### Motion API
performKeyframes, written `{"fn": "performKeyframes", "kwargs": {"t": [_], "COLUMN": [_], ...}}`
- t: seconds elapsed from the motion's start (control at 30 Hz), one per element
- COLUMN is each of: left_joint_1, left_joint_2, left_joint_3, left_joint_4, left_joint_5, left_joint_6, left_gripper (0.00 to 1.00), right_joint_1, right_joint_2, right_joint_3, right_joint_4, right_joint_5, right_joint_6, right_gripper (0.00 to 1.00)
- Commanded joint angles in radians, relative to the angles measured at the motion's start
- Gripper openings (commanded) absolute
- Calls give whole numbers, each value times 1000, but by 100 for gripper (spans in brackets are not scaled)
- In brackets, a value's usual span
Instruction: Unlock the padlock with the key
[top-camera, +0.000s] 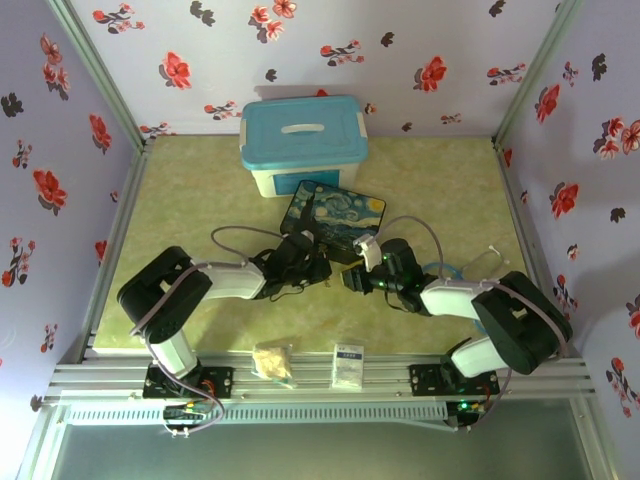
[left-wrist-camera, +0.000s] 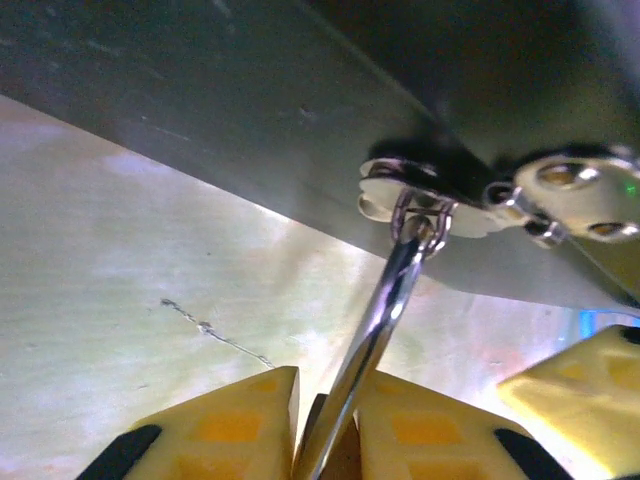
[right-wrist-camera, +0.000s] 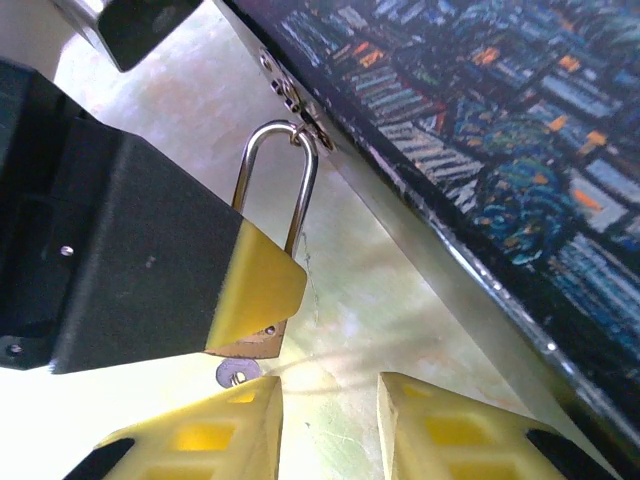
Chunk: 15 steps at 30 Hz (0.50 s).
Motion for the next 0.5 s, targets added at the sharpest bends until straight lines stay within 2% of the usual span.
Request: {"fn": "performKeyframes", "kwargs": {"t": [0.0, 0.2, 0.47], "left_joint_1": [13, -27, -97], "left_joint_2": [31, 5, 9], "left_joint_3": [10, 61, 138], "left_joint_4": [-306, -435, -571], "left_joint_5": [-80, -185, -341], "left_joint_6": [87, 127, 160], "left_gripper": [23, 28, 28], "right_joint_1": [-8, -12, -12], "right_joint_2": [-34, -35, -27], "right_joint_3": [-5, -19, -12], "right_joint_4": [30, 43, 29], "right_joint_5": [67, 79, 92], "right_joint_6": [3, 7, 15], "right_gripper": [30, 30, 30]}}
